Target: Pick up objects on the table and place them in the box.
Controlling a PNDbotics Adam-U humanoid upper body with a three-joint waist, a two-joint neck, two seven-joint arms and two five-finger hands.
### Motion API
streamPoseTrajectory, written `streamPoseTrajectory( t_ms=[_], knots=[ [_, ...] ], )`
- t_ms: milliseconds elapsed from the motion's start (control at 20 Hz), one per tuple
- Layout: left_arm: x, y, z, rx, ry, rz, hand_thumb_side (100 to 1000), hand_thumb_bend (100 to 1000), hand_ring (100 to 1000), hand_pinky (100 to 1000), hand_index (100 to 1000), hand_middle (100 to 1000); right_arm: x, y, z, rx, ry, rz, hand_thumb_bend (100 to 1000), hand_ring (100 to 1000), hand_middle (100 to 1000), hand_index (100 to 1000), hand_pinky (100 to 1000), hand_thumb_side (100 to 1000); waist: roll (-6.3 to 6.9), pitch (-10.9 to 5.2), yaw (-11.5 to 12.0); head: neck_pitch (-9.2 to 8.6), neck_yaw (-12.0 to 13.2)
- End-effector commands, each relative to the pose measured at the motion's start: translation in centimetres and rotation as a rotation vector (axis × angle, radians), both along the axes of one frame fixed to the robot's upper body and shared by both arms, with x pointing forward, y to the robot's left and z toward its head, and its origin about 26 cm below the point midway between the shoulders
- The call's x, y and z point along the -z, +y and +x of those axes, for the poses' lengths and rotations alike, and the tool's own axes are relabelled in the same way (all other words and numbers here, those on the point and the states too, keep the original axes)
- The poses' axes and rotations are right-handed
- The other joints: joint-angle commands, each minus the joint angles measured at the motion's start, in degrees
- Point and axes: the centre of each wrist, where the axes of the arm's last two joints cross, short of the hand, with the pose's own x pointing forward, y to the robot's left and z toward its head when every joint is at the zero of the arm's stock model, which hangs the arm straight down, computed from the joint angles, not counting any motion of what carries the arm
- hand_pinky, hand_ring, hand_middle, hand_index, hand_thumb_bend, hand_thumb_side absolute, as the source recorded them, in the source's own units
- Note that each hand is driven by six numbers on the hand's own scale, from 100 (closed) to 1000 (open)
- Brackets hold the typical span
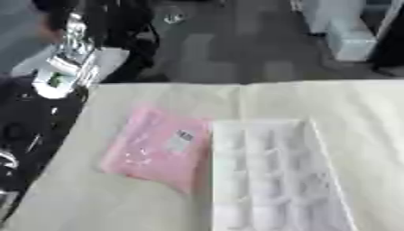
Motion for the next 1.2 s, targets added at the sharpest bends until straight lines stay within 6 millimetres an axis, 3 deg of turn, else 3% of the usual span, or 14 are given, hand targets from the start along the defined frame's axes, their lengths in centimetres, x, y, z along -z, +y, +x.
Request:
streamPoseTrajectory(
  t_ms=[50, 200, 350, 700, 1200],
  knots=[
    [-3.0, -1.3, -4.1, 0.012, -0.234, 0.046, 849, 280, 634, 533, 749, 729, -2.9, 1.1, -4.9, -0.012, -0.266, 0.004, 100, 779, 770, 759, 653, 879, -0.31, -0.07, 0.03, 1.25, 2.48],
    [-3.1, -1.6, -5.7, 0.000, -0.315, 0.095, 854, 309, 642, 540, 754, 733, -3.1, 2.0, -7.5, -0.015, -0.399, -0.018, 100, 768, 764, 759, 648, 898, -0.32, 0.65, 0.10, 1.34, 3.77],
    [-3.3, -0.9, -6.1, -0.017, -0.378, 0.152, 850, 318, 651, 548, 760, 736, -3.6, 1.7, -8.3, -0.017, -0.511, -0.053, 100, 766, 763, 757, 649, 910, -0.58, 1.10, 0.00, 1.35, 3.79],
    [-3.7, 0.5, -6.5, -0.053, -0.538, 0.192, 844, 329, 674, 568, 773, 742, -4.3, 0.4, -8.8, 0.006, -0.715, -0.065, 100, 765, 767, 765, 655, 935, -1.07, 2.38, -0.73, 1.35, 3.73],
    [-1.7, 1.7, -6.8, -0.095, -0.496, 0.258, 844, 329, 659, 559, 770, 741, -3.1, -0.8, -8.8, 0.053, -0.793, -0.110, 100, 765, 767, 767, 657, 929, -1.01, 2.22, -1.45, 1.35, 4.01]
  ],
)
